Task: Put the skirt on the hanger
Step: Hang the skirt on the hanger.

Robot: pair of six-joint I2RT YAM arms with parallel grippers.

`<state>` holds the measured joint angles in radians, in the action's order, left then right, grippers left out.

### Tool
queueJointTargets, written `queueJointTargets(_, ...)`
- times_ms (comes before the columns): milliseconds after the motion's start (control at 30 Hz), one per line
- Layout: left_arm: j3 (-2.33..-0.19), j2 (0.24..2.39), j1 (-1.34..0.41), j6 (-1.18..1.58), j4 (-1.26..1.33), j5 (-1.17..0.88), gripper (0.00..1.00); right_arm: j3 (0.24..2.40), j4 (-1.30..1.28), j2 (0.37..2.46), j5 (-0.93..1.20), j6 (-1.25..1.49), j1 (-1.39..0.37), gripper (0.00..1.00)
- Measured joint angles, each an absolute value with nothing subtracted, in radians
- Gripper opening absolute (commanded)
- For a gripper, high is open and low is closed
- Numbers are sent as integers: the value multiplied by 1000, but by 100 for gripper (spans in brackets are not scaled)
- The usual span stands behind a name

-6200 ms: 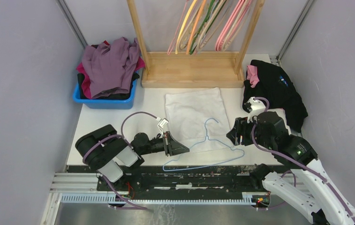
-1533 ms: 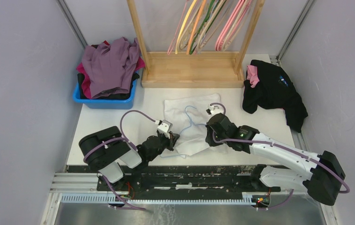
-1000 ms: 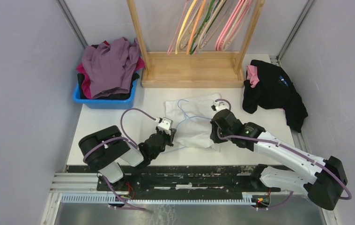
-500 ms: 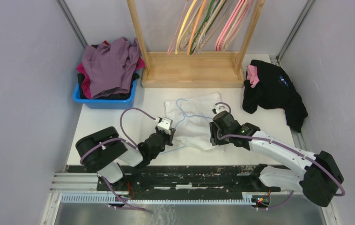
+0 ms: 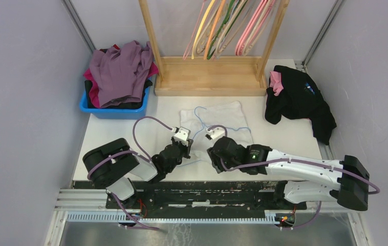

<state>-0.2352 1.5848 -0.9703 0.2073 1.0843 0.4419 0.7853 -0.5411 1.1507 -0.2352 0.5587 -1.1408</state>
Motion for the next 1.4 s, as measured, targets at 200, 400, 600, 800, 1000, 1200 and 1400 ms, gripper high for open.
queueJointTargets(200, -236, 1585, -971, 207, 1078, 442, 3, 860, -524, 1278, -298, 488, -1183, 50)
queueJointTargets(400, -237, 1585, -971, 206, 1073, 443, 3, 925, -482, 1474, -321, 417, -1183, 55)
queueJointTargets(600, -237, 1585, -963, 202, 1056, 456, 3, 948, -476, 1551, -342, 389, -1183, 54)
queueJointTargets(800, -236, 1585, -951, 210, 1034, 490, 3, 977, -480, 1593, -379, 389, -1183, 43)
queueJointTargets(1000, -236, 1585, -942, 224, 1009, 501, 3, 984, -464, 1622, -400, 390, -1182, 27)
queueJointTargets(1200, -235, 1585, -937, 237, 986, 522, 3, 984, -430, 1643, -397, 391, -1174, 11)
queueJointTargets(1400, -235, 1585, -939, 237, 984, 518, 3, 963, -408, 1621, -335, 374, -1153, 3)
